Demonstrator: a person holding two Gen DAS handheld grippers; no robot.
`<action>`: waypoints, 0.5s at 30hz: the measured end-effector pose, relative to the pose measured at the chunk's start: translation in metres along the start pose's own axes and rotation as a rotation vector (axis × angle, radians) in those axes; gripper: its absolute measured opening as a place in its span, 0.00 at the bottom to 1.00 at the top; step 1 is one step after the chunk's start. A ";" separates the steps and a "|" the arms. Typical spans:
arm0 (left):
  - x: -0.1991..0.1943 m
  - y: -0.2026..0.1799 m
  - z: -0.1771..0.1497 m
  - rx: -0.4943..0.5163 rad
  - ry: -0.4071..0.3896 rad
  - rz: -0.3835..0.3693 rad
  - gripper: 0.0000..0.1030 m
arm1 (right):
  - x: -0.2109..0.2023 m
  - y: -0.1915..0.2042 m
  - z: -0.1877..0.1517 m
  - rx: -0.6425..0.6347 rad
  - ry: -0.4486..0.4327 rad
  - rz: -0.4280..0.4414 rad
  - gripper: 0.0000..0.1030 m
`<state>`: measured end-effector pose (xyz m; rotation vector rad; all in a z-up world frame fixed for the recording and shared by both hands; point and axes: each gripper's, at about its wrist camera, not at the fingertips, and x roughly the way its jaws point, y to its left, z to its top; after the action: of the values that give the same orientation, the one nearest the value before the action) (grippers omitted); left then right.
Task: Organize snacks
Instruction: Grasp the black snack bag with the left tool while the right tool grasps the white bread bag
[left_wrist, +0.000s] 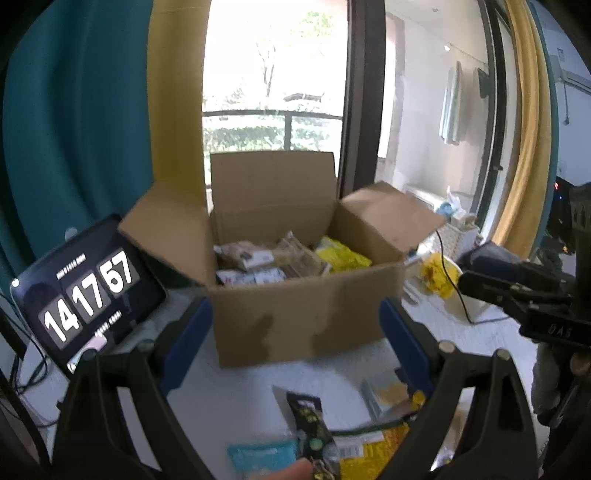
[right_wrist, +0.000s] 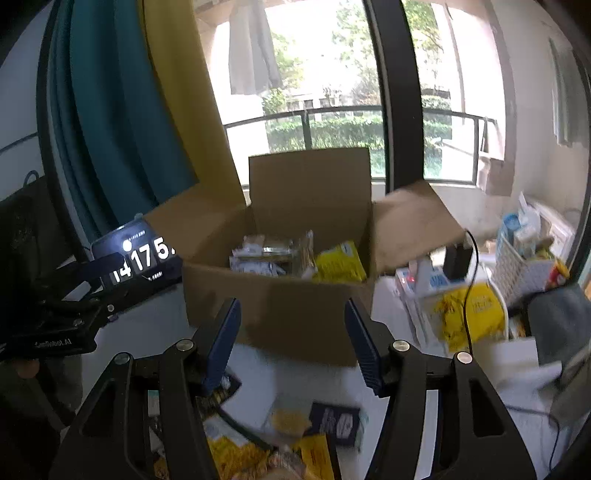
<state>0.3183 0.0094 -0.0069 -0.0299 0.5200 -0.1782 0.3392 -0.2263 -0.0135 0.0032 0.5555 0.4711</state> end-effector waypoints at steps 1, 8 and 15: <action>-0.001 -0.002 -0.006 0.001 0.011 -0.005 0.90 | -0.002 -0.001 -0.004 0.004 0.006 0.000 0.60; 0.000 -0.011 -0.042 0.014 0.085 -0.037 0.90 | -0.015 -0.017 -0.041 0.060 0.065 -0.011 0.60; 0.009 -0.014 -0.081 0.017 0.181 -0.067 0.90 | -0.023 -0.034 -0.089 0.143 0.145 -0.038 0.60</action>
<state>0.2835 -0.0049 -0.0801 -0.0144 0.6986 -0.2528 0.2919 -0.2774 -0.0818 0.0954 0.7295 0.3959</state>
